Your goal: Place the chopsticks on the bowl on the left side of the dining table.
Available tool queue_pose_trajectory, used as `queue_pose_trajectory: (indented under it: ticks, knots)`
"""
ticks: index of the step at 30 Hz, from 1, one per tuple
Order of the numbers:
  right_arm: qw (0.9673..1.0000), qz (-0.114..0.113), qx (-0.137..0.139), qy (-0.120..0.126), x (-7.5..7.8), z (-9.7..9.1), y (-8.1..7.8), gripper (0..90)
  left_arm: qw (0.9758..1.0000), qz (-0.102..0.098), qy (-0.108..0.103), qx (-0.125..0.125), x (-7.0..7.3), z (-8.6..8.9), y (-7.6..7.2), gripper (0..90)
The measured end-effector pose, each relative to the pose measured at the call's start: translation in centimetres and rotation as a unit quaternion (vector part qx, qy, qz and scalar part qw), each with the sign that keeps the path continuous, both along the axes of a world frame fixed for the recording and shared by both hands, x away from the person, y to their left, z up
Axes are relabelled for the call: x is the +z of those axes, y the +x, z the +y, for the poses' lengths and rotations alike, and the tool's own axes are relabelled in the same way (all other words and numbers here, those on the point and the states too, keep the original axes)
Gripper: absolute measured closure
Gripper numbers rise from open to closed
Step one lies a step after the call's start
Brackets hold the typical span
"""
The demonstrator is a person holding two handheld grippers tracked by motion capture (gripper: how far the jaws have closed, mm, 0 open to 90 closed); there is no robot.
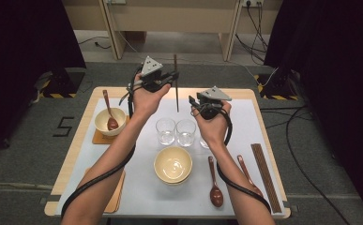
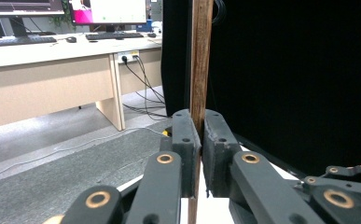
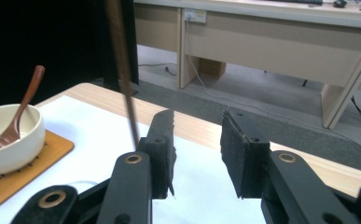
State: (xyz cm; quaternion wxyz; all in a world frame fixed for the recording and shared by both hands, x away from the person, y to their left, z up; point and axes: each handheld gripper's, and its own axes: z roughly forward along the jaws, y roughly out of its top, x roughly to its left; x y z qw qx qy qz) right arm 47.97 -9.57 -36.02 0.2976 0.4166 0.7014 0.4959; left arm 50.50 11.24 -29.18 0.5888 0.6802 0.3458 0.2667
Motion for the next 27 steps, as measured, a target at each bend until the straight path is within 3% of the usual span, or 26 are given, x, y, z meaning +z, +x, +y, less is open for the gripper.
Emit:
queue_pose_trajectory:
  ticks: [14, 27]
  knots:
    - [0.9996, 0.007, -0.026, -0.011, -0.4, -2.9, -0.4, 64.1, 0.9996, -0.006, 0.013, 0.024, 0.0, 2.4, -0.7, 84.0]
    - [0.9985, 0.019, -0.049, -0.017, -1.5, -5.5, -0.8, 63.6, 0.9993, -0.011, 0.013, 0.033, 0.6, 3.3, -1.3, 84.1]
